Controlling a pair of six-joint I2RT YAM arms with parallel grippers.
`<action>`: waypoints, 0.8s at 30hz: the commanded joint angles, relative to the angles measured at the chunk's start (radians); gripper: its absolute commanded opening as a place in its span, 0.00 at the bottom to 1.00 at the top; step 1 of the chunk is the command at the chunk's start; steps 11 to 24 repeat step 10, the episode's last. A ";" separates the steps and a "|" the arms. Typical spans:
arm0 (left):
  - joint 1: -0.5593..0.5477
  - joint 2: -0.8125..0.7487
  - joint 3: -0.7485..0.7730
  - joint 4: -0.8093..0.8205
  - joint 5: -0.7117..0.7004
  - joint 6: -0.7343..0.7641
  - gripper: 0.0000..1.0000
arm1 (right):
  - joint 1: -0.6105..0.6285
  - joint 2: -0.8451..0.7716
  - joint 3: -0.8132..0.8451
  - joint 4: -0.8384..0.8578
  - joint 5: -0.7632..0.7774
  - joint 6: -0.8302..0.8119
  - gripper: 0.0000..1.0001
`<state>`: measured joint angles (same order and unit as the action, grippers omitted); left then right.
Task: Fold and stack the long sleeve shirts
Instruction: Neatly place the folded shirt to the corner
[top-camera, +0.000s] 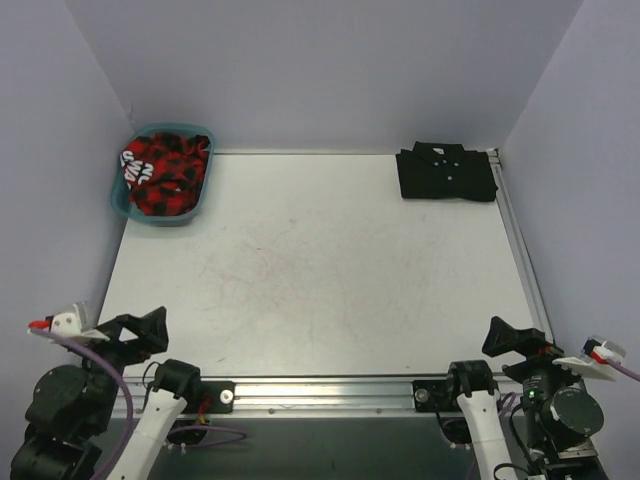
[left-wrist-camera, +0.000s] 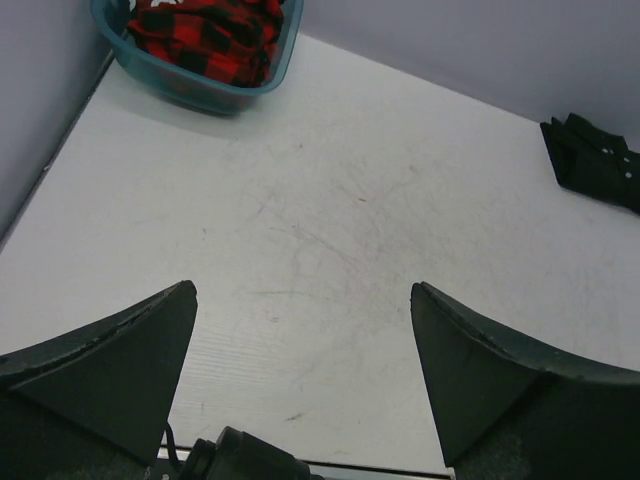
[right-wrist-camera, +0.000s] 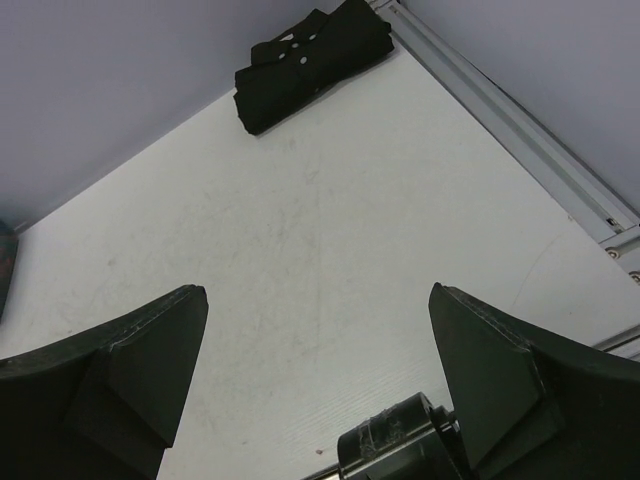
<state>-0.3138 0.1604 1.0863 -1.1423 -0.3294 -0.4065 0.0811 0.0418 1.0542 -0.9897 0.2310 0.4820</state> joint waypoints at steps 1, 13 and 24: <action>-0.004 -0.053 0.018 -0.019 -0.057 -0.008 0.97 | 0.006 -0.002 -0.010 0.037 0.016 -0.025 1.00; -0.004 -0.055 0.018 -0.022 -0.056 -0.009 0.97 | 0.006 0.010 -0.017 0.045 -0.010 -0.031 1.00; -0.004 -0.055 0.018 -0.022 -0.056 -0.009 0.97 | 0.006 0.010 -0.017 0.045 -0.010 -0.031 1.00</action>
